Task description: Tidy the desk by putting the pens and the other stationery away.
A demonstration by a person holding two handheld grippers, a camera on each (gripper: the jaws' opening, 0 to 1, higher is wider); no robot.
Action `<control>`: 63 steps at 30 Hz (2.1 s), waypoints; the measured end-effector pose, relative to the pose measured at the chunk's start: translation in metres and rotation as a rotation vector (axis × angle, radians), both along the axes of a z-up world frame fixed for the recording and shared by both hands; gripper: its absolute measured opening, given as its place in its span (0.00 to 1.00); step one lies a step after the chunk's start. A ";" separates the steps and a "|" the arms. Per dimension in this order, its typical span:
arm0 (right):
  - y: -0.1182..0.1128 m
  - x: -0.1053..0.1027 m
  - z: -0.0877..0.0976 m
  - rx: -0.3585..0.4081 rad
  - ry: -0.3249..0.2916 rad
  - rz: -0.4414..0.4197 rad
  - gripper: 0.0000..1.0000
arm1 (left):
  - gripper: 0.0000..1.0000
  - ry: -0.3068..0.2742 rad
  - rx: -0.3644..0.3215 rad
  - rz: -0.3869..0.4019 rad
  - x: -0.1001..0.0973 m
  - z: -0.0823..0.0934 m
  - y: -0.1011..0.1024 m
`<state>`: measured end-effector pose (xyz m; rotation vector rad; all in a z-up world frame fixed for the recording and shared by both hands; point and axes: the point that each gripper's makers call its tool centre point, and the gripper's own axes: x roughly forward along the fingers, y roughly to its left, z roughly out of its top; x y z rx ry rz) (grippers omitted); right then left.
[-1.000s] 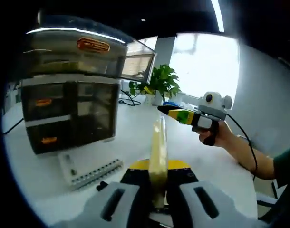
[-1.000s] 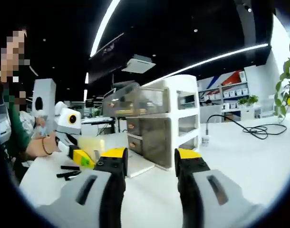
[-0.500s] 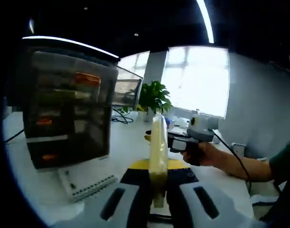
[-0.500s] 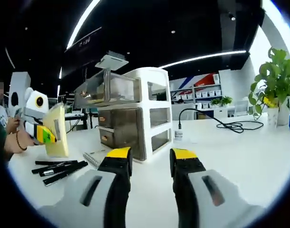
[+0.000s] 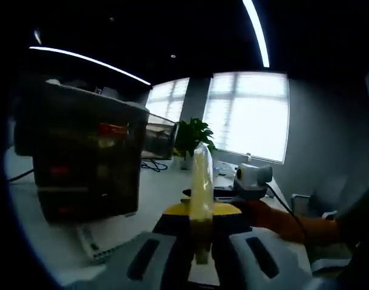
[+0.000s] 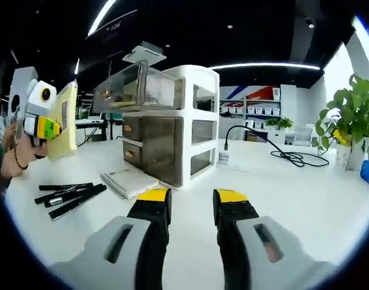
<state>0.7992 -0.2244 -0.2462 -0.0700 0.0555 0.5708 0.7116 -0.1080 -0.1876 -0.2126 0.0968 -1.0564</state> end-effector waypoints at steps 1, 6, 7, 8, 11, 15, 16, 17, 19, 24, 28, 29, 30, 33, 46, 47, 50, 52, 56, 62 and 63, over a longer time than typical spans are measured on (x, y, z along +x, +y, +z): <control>0.000 0.000 0.002 0.014 -0.005 -0.002 0.30 | 0.09 0.001 -0.004 0.000 0.000 0.002 0.000; -0.001 -0.001 0.002 0.008 -0.007 -0.030 0.30 | 0.09 -0.139 0.081 0.070 -0.001 0.020 0.015; -0.006 0.001 0.000 0.009 0.002 -0.057 0.32 | 0.09 -0.125 0.052 0.080 -0.001 0.026 0.018; -0.012 0.003 -0.004 0.012 0.015 -0.091 0.34 | 0.09 -0.072 0.005 0.087 0.001 0.029 0.021; -0.020 0.009 -0.010 0.031 0.036 -0.122 0.37 | 0.09 0.082 -0.087 0.040 0.000 0.031 0.026; -0.018 0.009 -0.012 0.022 0.046 -0.127 0.36 | 0.09 0.098 -0.166 0.026 0.003 0.045 0.035; -0.017 0.009 -0.012 0.014 0.045 -0.127 0.36 | 0.09 0.065 -0.153 0.050 0.007 0.048 0.040; -0.019 0.010 -0.012 0.003 0.038 -0.134 0.35 | 0.09 0.045 -0.144 0.077 0.010 0.051 0.044; -0.024 0.010 -0.010 -0.025 0.021 -0.158 0.36 | 0.09 0.008 -0.130 0.116 0.016 0.060 0.053; -0.064 0.013 0.001 -0.047 -0.017 -0.329 0.38 | 0.09 -0.025 -0.101 0.182 0.020 0.088 0.060; -0.057 0.011 0.001 -0.007 0.005 -0.294 0.37 | 0.09 -0.125 -0.051 0.243 0.019 0.120 0.063; -0.053 0.011 -0.001 -0.008 0.012 -0.283 0.37 | 0.09 -0.149 -0.042 0.272 0.022 0.128 0.067; -0.049 0.011 -0.003 -0.015 0.022 -0.270 0.37 | 0.09 -0.170 -0.036 0.297 0.026 0.135 0.070; -0.040 0.010 -0.008 -0.048 0.042 -0.241 0.36 | 0.09 -0.158 -0.046 0.346 0.041 0.149 0.083; -0.028 0.009 -0.012 -0.108 0.049 -0.196 0.35 | 0.10 -0.071 0.007 0.513 0.121 0.130 0.118; -0.028 0.009 -0.011 -0.109 0.047 -0.196 0.35 | 0.09 -0.068 0.009 0.512 0.123 0.129 0.117; -0.029 0.010 -0.013 -0.110 0.050 -0.197 0.35 | 0.09 -0.095 0.096 0.580 0.132 0.123 0.124; -0.029 0.010 -0.014 -0.110 0.057 -0.197 0.35 | 0.09 -0.137 0.158 0.608 0.137 0.120 0.126; -0.028 0.010 -0.012 -0.106 0.052 -0.192 0.35 | 0.09 -0.139 0.178 0.602 0.141 0.114 0.125; -0.029 0.011 -0.012 -0.126 0.050 -0.193 0.35 | 0.18 -0.140 0.159 0.509 0.127 0.116 0.105; -0.029 0.011 -0.013 -0.126 0.051 -0.194 0.35 | 0.17 -0.148 0.165 0.498 0.124 0.116 0.101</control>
